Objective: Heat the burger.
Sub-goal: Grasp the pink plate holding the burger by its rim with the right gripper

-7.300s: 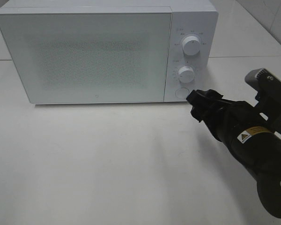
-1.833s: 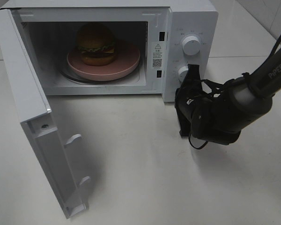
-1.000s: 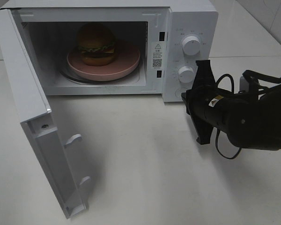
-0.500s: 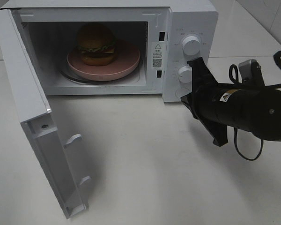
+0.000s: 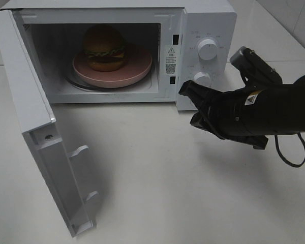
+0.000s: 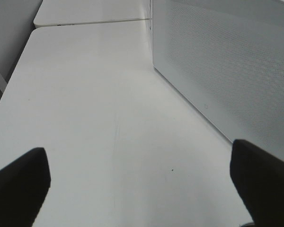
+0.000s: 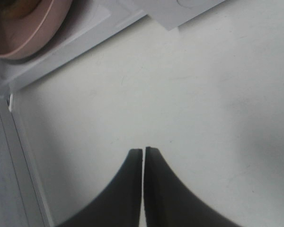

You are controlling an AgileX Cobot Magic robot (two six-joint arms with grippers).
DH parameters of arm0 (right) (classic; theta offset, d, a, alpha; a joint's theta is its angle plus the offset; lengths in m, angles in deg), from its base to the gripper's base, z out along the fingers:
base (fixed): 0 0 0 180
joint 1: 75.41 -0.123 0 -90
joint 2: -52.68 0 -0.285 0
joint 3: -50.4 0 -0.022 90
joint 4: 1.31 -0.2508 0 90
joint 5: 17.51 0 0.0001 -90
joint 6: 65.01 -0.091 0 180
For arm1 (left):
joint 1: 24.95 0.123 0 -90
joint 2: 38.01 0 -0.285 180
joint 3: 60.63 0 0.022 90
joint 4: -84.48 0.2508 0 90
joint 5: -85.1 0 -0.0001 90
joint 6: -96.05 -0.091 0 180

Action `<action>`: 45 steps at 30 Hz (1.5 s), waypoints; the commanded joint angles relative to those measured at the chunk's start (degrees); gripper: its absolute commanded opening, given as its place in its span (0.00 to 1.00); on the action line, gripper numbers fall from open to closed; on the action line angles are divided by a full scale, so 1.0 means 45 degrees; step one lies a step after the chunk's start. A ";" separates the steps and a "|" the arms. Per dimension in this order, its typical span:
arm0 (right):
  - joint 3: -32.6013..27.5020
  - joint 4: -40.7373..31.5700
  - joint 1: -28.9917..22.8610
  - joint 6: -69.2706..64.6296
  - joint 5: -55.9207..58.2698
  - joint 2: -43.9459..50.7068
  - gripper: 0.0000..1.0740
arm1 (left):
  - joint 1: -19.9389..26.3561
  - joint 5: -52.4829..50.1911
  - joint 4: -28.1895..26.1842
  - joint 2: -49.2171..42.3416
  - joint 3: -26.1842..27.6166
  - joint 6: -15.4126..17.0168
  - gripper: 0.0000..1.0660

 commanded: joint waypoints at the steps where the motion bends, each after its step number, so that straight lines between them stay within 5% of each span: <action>1: 0.0547 0.0879 0.0000 0.1171 0.1541 0.0127 0.04 | -0.0051 -0.0127 0.0000 -0.0267 -0.0025 0.0000 0.92; 18: 0.1706 0.1974 0.0000 0.6532 0.5844 0.0127 0.04 | -0.0051 -0.0127 0.0000 -0.0267 -0.0025 0.0000 0.92; 45: 0.1706 0.2305 0.0000 2.4383 0.7639 0.0127 0.11 | -0.0051 -0.0127 0.0000 -0.0267 -0.0025 0.0000 0.92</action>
